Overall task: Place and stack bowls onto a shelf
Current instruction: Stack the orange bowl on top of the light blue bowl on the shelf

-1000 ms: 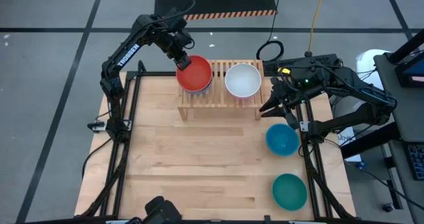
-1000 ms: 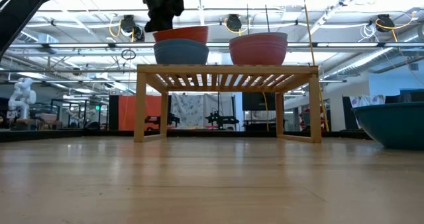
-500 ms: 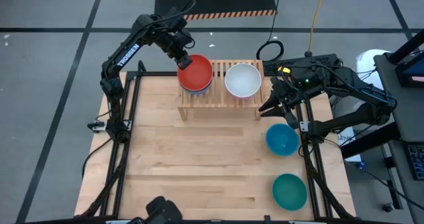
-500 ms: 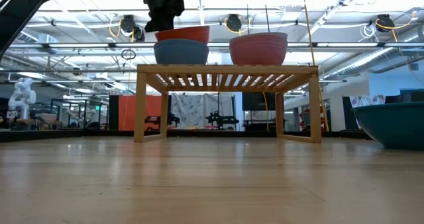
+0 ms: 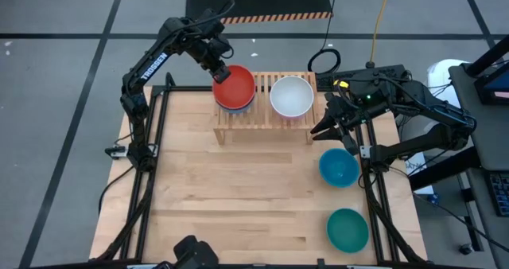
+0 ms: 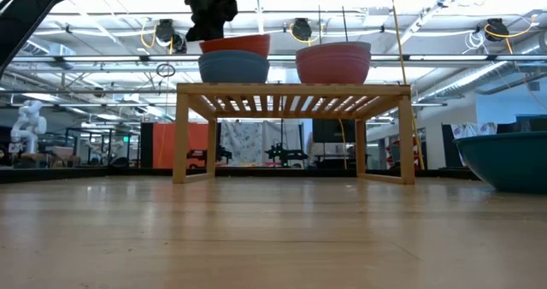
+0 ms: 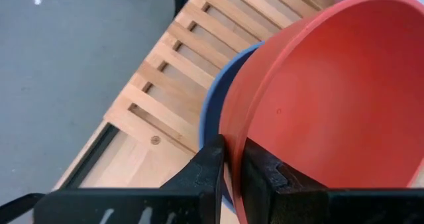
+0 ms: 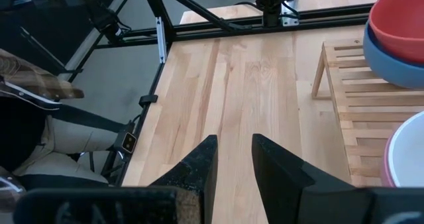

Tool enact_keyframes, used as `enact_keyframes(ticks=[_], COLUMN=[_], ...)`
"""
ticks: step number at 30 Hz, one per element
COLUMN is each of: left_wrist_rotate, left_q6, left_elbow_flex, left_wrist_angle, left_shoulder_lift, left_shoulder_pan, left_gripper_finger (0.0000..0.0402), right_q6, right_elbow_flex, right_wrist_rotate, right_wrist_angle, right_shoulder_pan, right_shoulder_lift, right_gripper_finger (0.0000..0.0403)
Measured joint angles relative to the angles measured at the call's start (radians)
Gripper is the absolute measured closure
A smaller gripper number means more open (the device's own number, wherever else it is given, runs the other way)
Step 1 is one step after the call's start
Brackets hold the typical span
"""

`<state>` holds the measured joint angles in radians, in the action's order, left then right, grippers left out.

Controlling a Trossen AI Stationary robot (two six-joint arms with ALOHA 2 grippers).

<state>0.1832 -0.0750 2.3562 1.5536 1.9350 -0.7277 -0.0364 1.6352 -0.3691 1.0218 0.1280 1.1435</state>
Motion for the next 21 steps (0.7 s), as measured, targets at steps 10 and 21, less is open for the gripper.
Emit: enact_keyframes(ticks=[10,21], left_wrist_rotate=[-0.051,-0.029], left_q6=[-0.017,-0.021], left_elbow_flex=[0.0,0.0], left_wrist_angle=[0.0,0.018], left_shoulder_lift=[0.0,0.0], left_shoulder_pan=[0.0,0.001], left_gripper_finger=[0.036,0.036], right_q6=[0.0,0.0], right_elbow_flex=[0.0,0.0], right_wrist_rotate=[0.0,0.0], right_wrist_angle=[0.0,0.0], right_shoulder_pan=[0.0,0.0], right_shoulder_lift=[0.0,0.0], right_gripper_finger=[0.0316,0.0316])
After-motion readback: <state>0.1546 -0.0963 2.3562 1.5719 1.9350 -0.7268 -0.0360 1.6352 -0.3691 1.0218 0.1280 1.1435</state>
